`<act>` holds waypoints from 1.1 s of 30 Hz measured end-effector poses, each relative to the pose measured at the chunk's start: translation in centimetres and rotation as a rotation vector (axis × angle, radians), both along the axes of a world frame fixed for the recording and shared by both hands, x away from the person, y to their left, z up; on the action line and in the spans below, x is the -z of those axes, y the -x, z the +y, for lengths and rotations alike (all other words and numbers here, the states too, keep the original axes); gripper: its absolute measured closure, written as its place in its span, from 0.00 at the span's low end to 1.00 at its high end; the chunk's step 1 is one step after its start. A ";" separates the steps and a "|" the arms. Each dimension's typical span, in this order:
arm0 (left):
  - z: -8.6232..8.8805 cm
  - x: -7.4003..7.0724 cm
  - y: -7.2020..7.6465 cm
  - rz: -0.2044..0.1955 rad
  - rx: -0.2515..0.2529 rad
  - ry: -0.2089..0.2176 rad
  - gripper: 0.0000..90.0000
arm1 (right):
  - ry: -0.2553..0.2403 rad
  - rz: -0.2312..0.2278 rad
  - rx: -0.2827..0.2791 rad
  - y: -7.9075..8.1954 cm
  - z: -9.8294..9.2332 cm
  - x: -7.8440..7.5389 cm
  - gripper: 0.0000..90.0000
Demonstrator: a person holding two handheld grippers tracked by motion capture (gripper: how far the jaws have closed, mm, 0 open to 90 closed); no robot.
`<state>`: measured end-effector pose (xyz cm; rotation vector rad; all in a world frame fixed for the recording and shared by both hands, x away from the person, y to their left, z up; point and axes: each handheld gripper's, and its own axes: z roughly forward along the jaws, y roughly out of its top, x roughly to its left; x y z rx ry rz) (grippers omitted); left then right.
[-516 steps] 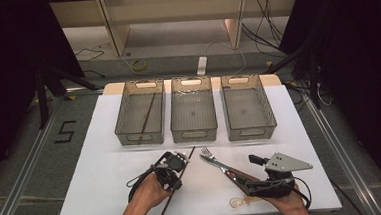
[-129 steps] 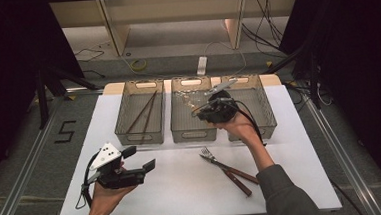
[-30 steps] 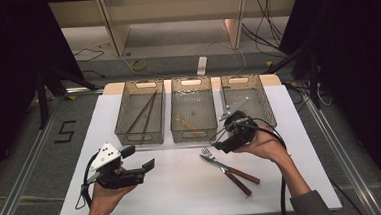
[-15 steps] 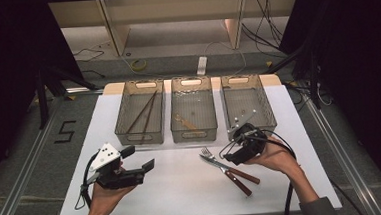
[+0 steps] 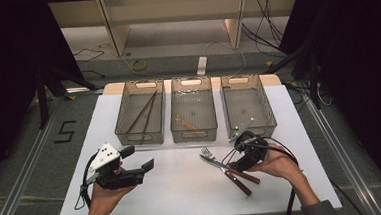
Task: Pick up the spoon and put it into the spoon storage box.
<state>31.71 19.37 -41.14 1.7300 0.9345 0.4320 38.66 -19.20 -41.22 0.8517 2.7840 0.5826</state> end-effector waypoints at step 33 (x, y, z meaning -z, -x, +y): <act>-0.1 0.0 0.0 -0.001 0.001 -0.004 0.17 | 0.130 0.085 -0.008 0.5 -0.3 3.0 0.55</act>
